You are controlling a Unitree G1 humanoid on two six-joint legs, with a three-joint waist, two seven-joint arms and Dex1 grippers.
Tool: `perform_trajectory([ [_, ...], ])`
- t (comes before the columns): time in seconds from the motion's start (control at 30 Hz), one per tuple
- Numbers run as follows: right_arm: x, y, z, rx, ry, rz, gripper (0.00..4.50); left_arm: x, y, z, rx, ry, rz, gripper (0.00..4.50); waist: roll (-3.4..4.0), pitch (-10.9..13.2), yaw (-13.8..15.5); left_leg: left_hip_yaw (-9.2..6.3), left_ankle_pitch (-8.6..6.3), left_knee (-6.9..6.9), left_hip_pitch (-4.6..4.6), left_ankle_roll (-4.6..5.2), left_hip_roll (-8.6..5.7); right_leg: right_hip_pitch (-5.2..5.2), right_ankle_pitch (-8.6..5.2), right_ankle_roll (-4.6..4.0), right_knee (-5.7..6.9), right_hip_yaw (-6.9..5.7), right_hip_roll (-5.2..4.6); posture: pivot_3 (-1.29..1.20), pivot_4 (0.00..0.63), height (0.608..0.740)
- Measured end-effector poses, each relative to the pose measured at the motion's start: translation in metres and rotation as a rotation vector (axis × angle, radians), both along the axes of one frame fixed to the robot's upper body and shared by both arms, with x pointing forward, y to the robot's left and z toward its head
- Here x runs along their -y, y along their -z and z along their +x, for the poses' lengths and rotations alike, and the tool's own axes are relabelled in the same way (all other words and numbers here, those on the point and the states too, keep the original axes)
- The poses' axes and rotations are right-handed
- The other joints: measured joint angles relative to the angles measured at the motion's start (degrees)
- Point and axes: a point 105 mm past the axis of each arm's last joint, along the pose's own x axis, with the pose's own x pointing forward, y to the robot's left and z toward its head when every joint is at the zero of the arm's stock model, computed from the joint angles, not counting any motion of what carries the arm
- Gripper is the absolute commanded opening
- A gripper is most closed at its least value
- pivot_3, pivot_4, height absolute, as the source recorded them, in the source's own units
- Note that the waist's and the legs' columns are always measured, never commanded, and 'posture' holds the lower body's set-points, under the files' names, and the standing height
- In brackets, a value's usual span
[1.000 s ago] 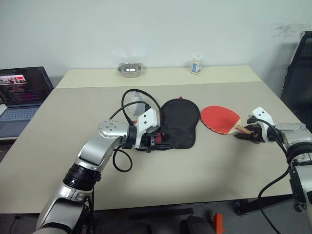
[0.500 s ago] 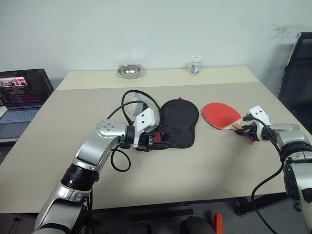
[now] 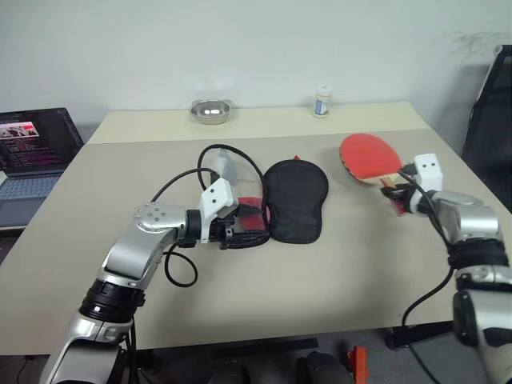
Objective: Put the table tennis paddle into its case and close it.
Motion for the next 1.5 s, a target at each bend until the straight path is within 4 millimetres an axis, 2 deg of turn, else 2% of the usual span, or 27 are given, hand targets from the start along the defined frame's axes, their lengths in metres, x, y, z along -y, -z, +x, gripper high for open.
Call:
perform_trajectory([
  [0.1, -0.050, 0.000, -0.010, -0.033, 0.030, 0.172, 1.07, -0.011, -0.003, 0.002, 0.014, -0.036, 0.009, 2.82, 0.07, 0.0, -0.1, 0.00, 0.10, -0.03, -0.01, -0.16, 0.02, -0.08, 0.01, -0.02, 0.07, 0.00, 0.00, 0.00, 0.150, 0.740],
  [0.2, -0.096, -0.014, -0.020, -0.024, 0.020, 0.263, 1.07, -0.017, -0.007, 0.005, 0.028, -0.061, 0.008, 2.82, 0.07, 0.0, 0.0, -0.01, 0.09, -0.01, -0.01, -0.16, -0.04, -0.05, 0.02, -0.02, 0.04, -0.02, -0.02, 0.00, 0.150, 0.740],
  [0.33, -0.129, -0.024, -0.029, -0.021, 0.010, 0.306, 1.07, -0.019, -0.006, 0.005, 0.030, -0.074, 0.005, 2.82, 0.06, 0.0, 0.4, -0.01, 0.09, 0.03, -0.06, -0.13, -0.22, -0.02, 0.04, 0.02, -0.02, -0.05, -0.02, 0.00, 0.150, 0.740],
  [0.47, -0.162, -0.024, -0.040, -0.044, -0.026, 0.339, 1.07, -0.019, -0.005, 0.005, 0.030, -0.080, 0.004, 2.82, 0.05, 0.0, 0.3, -0.02, 0.05, 0.02, -0.09, -0.06, -0.21, -0.03, 0.04, 0.02, -0.08, -0.03, -0.02, 0.00, 0.150, 0.740],
  [0.77, -0.167, 0.000, -0.038, -0.087, 0.020, 0.285, 1.07, -0.019, -0.002, 0.003, 0.024, -0.084, 0.005, 2.82, 0.05, 0.0, 0.0, -0.05, 0.04, 0.02, -0.09, -0.05, -0.11, -0.03, 0.04, 0.02, -0.08, -0.05, 0.00, 0.00, 0.150, 0.740],
  [0.93, -0.172, 0.017, -0.035, -0.120, 0.024, 0.268, 1.07, -0.022, -0.007, 0.003, 0.045, -0.078, -0.003, 2.82, 0.05, 0.0, -0.1, -0.05, 0.04, -0.01, -0.08, -0.05, -0.05, -0.05, 0.04, 0.01, -0.08, -0.04, 0.07, 0.00, 0.150, 0.740],
  [1.17, -0.180, 0.020, -0.033, -0.113, 0.017, 0.242, 1.07, -0.038, -0.029, 0.010, 0.110, -0.117, -0.018, 2.82, 0.03, 0.0, -0.1, -0.04, 0.04, 0.00, -0.09, -0.05, -0.09, -0.04, 0.03, 0.02, -0.09, -0.05, 0.15, 0.00, 0.150, 0.740],
  [1.5, -0.180, 0.028, -0.033, -0.120, 0.038, 0.232, 1.07, -0.039, -0.030, 0.010, 0.121, -0.112, -0.019, 2.82, 0.03, 0.0, -0.1, -0.04, 0.03, 0.00, -0.09, -0.04, -0.06, -0.05, 0.03, 0.02, -0.09, -0.04, 0.15, 0.00, 0.150, 0.740],
])
